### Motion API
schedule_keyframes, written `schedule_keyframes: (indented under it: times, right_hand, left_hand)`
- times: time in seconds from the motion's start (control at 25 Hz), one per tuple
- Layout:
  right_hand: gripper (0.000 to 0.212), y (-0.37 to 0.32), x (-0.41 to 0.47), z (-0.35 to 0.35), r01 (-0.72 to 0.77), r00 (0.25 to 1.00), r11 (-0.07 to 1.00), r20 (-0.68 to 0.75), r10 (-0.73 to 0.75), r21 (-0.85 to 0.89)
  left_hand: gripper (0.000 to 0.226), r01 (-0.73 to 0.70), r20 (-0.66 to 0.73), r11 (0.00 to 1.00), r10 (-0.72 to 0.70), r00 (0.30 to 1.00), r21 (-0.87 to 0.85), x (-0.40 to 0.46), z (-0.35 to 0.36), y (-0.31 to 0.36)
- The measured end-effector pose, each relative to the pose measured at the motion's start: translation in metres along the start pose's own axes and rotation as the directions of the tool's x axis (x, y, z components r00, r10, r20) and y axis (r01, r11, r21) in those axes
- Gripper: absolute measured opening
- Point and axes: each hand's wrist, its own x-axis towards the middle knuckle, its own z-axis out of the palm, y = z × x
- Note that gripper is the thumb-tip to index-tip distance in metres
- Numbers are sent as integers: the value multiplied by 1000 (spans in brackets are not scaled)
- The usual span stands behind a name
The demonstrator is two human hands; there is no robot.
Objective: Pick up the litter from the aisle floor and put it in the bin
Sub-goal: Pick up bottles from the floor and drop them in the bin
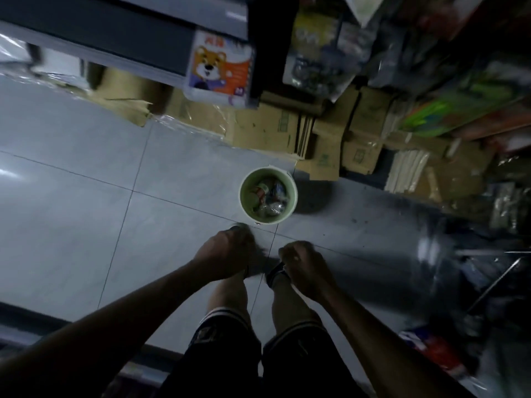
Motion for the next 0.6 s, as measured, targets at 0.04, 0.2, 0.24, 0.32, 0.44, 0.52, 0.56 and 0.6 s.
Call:
schedule_keyframes:
  times: [0.04, 0.2, 0.24, 0.32, 0.44, 0.52, 0.56, 0.6]
  right_hand:
    - [37, -17, -14, -9, -32, 998, 999, 48, 34, -35]
    - [50, -77, -59, -38, 65, 996, 952, 81, -43, -299]
    - [50, -89, -65, -43, 99, 994, 938, 83, -75, -333]
    - [48, -109, -79, -47, 187, 982, 898, 96, -162, -397]
    - [40, -124, -88, -44, 307, 952, 840, 151, -267, -447]
    - [37, -129, -89, -44, 377, 925, 801, 223, -306, -465]
    - [38, -130, -87, -47, 401, 914, 787, 262, -310, -469]
    - [38, -132, -85, -50, 423, 903, 770, 299, -310, -478]
  left_hand:
    - [18, -17, -28, 999, 18, 999, 30, -20, -15, 6]
    - [23, -65, -62, 994, 70, 996, 87, -102, -64, 15]
    - [24, -84, -73, 990, 93, 993, 112, -119, -71, 14]
    - [26, -85, -120, 986, 103, 988, 147, -155, -81, 6]
    - [29, 40, -206, 996, -24, 978, 75, -194, -76, -6]
    - [40, 164, -244, 984, -177, 953, -73, -211, -61, -12]
    - [46, 208, -254, 966, -241, 937, -151, -216, -51, -12]
    - [47, 245, -267, 945, -299, 916, -215, -221, -41, -11]
